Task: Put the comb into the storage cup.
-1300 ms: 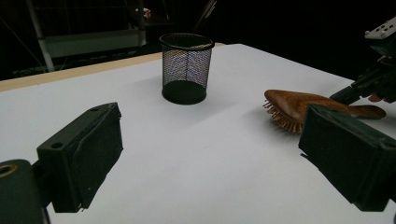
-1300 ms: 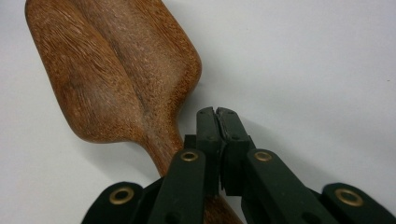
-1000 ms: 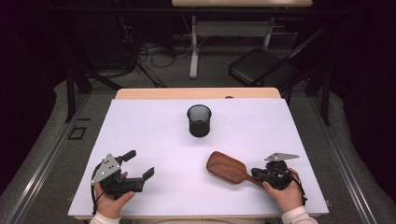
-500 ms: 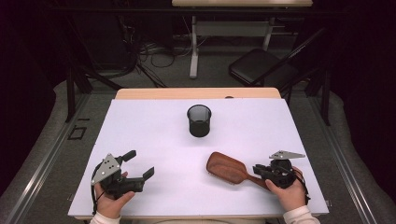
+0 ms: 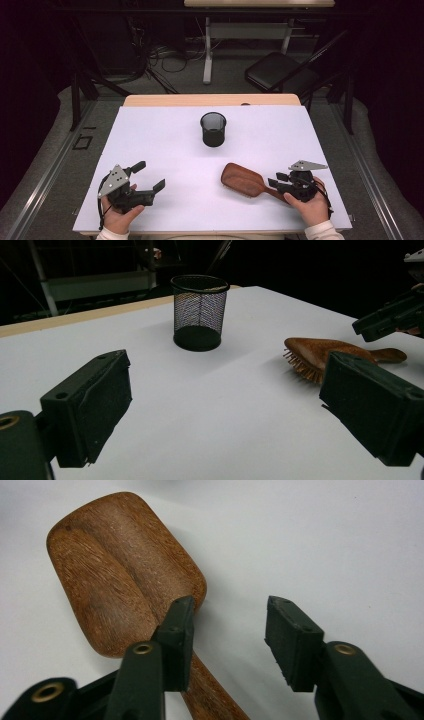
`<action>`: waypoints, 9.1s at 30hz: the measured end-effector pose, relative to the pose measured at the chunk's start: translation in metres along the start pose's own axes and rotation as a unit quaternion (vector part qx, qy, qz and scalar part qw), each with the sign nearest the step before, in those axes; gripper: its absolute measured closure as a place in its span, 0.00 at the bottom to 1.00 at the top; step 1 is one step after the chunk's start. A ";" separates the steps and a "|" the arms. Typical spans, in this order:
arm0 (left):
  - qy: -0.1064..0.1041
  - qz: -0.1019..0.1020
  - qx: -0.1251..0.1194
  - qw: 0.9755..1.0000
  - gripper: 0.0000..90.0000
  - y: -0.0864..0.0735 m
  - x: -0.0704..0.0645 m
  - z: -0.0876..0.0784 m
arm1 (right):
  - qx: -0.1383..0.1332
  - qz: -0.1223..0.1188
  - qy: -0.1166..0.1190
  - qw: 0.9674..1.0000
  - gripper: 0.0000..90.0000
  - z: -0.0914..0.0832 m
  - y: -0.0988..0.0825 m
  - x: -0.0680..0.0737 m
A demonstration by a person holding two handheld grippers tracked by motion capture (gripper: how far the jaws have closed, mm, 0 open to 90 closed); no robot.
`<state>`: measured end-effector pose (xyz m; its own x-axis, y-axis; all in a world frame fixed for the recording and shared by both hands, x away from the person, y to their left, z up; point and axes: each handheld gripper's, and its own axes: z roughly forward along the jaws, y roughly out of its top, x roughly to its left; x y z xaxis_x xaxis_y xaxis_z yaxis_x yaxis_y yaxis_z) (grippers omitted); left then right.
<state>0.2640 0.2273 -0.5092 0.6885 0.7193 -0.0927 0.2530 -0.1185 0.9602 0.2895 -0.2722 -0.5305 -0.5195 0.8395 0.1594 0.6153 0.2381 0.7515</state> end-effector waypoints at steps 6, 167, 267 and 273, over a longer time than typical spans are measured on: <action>0.000 -0.001 0.000 1.000 0.07 0.000 0.000 0.000 | -0.008 -0.016 -0.003 1.000 0.49 0.001 0.001 0.001; 0.002 -0.009 0.001 1.000 0.09 -0.002 0.000 0.000 | 0.210 -0.245 0.038 0.946 0.72 0.026 0.021 0.032; 0.001 -0.009 0.007 1.000 0.10 -0.003 0.000 0.002 | 0.128 -0.246 0.031 0.960 0.82 0.000 0.055 0.053; -0.002 -0.005 0.014 1.000 0.10 -0.003 0.000 0.004 | 0.128 -0.253 0.037 0.958 0.82 0.001 0.061 0.057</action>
<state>0.2660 0.2244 -0.5127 0.6893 0.7172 -0.1028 0.2784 -0.1312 0.9515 0.2978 -0.2094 -0.4765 -0.8244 0.5502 -0.1332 0.3932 0.7258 0.5644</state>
